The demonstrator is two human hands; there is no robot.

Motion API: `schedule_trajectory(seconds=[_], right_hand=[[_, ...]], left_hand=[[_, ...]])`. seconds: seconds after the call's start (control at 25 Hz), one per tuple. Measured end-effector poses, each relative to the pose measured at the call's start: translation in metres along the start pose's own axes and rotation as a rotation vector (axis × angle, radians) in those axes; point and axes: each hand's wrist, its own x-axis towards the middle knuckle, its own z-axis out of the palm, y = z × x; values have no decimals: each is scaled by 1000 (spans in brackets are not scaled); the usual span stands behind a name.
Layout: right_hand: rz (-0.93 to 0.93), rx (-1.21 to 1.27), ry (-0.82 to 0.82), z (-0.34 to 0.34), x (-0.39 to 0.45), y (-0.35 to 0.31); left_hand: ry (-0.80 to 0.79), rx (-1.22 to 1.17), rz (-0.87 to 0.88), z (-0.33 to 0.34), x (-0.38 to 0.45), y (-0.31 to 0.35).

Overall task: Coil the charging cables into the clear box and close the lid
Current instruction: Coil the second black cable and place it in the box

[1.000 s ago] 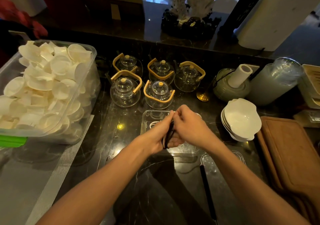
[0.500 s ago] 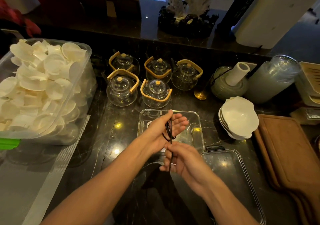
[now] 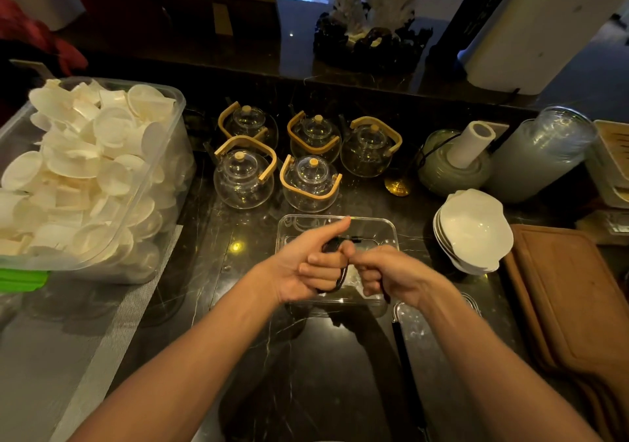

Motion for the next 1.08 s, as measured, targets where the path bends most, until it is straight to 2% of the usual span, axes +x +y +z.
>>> schedule_trajectory(seconds=[0.16, 0.36, 0.56, 0.6, 0.68, 0.76, 0.88, 0.92, 1.0, 1.08], right_hand=[[-47, -265, 11, -8, 8, -28], [-182, -368, 91, 3, 2, -36], [-267, -770, 341, 17, -11, -26], [-280, -795, 359, 20, -15, -25], [-301, -675, 333, 27, -22, -22], [-341, -381, 283, 30, -27, -19], [-353, 158, 271, 19, -26, -11], [-323, 187, 277, 15, -24, -7], [-243, 40, 208, 14, -21, 2], [-212, -66, 94, 22, -17, 11]], left_hand=[[203, 155, -24, -6, 3, -14], [373, 265, 32, -13, 10, -25], [567, 410, 90, -13, 18, -33], [595, 452, 115, -13, 19, -34], [634, 502, 195, -15, 20, -36], [607, 371, 275, -20, 20, -34], [382, -89, 321, -26, 15, -24], [297, -170, 323, -27, 12, -22], [155, -220, 289, -21, 8, -22], [103, -198, 248, -16, 10, -24]])
